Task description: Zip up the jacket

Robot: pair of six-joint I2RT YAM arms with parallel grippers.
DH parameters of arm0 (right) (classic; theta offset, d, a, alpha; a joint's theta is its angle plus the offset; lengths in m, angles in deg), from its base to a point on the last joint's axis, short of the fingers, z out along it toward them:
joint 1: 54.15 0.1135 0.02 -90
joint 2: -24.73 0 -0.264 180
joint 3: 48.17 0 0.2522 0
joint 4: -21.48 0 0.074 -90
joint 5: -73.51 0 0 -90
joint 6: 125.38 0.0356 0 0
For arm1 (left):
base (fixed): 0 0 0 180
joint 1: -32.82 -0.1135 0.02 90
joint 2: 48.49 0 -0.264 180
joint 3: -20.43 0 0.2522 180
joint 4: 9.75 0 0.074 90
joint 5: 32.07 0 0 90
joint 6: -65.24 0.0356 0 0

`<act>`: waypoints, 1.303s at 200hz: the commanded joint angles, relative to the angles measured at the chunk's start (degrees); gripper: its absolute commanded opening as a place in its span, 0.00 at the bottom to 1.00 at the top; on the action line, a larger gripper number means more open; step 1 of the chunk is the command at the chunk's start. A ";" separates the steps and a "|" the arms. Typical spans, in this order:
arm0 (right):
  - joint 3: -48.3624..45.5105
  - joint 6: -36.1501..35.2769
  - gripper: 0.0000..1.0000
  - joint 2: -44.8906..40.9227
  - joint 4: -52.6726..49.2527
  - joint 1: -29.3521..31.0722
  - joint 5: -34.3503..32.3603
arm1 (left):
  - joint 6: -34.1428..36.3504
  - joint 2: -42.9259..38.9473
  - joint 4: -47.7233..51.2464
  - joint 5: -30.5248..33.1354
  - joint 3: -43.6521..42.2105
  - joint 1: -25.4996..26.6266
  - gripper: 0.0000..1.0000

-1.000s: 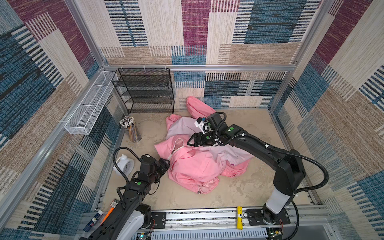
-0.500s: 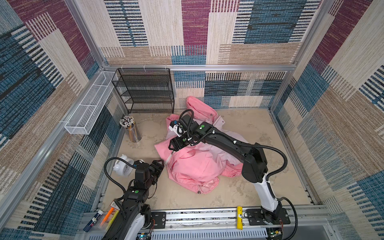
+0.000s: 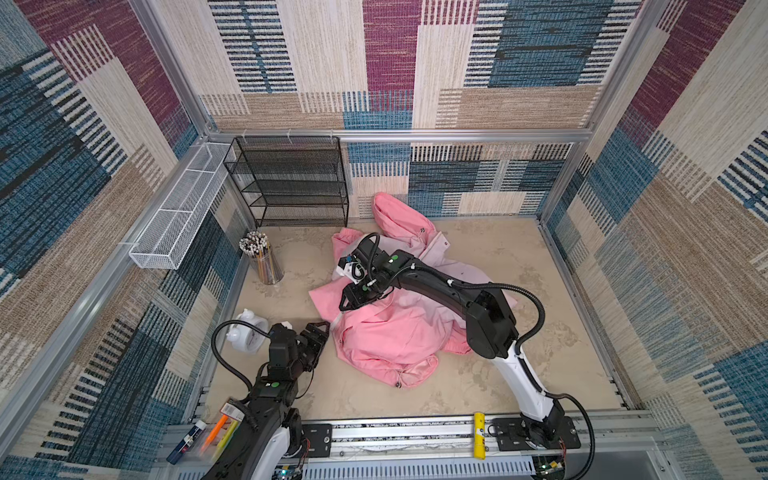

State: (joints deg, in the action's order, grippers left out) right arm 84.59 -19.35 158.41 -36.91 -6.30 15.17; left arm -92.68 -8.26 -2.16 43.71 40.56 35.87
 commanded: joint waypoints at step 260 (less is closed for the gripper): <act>-22.01 22.17 0.00 -11.72 34.72 -10.60 37.37 | -5.95 32.84 -53.24 -22.20 13.52 1.40 0.16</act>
State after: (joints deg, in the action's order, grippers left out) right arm 63.04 3.08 146.94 -1.80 -16.96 51.00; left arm -94.91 21.31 -42.79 22.99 52.48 36.96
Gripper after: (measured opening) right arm 0.113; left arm 0.246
